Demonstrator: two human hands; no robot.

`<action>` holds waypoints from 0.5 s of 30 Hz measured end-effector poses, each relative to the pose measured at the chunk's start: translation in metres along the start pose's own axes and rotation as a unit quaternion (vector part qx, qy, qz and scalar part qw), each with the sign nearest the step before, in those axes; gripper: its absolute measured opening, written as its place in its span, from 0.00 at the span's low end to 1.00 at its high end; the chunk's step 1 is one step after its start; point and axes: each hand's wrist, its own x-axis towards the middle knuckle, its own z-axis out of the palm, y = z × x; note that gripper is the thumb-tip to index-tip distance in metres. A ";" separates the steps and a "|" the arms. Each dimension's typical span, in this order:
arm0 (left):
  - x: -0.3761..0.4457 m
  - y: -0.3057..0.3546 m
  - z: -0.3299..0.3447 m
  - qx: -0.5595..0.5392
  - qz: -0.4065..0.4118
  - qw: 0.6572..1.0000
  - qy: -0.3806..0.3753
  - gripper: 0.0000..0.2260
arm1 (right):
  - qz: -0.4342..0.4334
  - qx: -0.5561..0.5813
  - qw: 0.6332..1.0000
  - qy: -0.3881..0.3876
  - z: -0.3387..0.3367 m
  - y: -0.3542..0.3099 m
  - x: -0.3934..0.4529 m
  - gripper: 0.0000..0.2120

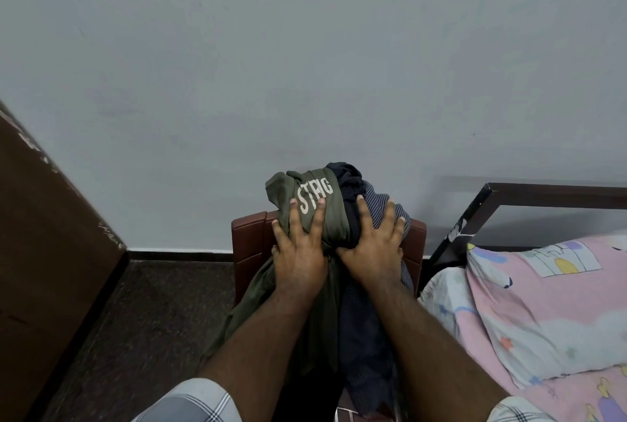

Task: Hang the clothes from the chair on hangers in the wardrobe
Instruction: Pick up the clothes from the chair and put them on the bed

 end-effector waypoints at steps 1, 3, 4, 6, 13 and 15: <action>0.000 0.001 0.002 -0.004 -0.002 1.000 0.002 0.46 | 0.006 0.004 1.000 -0.004 0.002 -0.001 0.000 0.53; 0.001 0.002 0.004 -0.012 0.000 1.000 0.011 0.46 | 0.013 0.013 1.000 -0.008 0.004 -0.005 -0.001 0.52; 0.001 0.002 0.004 -0.015 0.004 1.000 0.012 0.45 | 0.016 0.018 1.000 -0.008 0.005 -0.008 -0.001 0.52; 0.004 0.002 0.003 -0.019 0.016 1.000 0.009 0.45 | 0.013 0.025 1.000 0.003 0.007 -0.011 -0.003 0.49; 0.010 0.004 -0.001 -0.034 0.039 0.998 -0.025 0.42 | -0.007 0.080 0.996 0.037 0.007 -0.010 0.003 0.36; 0.012 0.006 -0.002 -0.043 0.043 0.998 -0.030 0.40 | -0.008 0.106 0.992 0.064 0.011 -0.009 0.005 0.34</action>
